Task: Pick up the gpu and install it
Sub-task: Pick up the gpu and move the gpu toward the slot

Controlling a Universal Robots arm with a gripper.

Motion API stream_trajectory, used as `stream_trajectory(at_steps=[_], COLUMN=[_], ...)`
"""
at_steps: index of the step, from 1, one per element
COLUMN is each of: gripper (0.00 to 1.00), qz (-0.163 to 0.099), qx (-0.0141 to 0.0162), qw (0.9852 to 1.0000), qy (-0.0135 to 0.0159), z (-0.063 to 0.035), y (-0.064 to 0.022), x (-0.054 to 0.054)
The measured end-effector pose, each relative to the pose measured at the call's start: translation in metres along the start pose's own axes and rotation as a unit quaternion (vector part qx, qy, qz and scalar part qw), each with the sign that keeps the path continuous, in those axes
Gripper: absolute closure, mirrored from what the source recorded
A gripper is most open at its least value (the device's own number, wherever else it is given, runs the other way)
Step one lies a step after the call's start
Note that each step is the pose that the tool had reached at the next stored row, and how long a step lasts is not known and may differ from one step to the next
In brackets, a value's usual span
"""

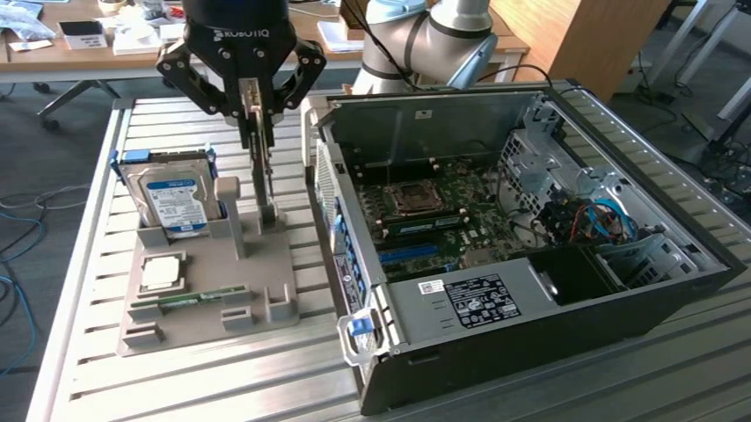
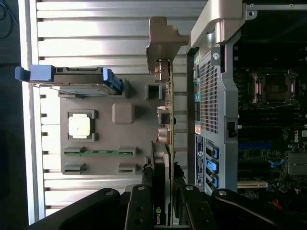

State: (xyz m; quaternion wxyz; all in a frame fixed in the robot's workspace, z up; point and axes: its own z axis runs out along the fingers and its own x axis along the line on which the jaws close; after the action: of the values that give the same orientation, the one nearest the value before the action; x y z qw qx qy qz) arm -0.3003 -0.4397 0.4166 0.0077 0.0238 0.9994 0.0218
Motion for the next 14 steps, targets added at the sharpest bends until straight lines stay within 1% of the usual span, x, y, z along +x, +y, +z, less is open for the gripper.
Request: stream_trajectory(at_steps=[7,14], gripper=[0.73,0.73], qz=[0.0,0.0], qx=[0.0,0.0001], qw=[1.0,1.0], qy=[0.0,0.0001], z=[-0.0043,-0.0048], y=[0.0002,0.0002], x=[0.0,-0.0004])
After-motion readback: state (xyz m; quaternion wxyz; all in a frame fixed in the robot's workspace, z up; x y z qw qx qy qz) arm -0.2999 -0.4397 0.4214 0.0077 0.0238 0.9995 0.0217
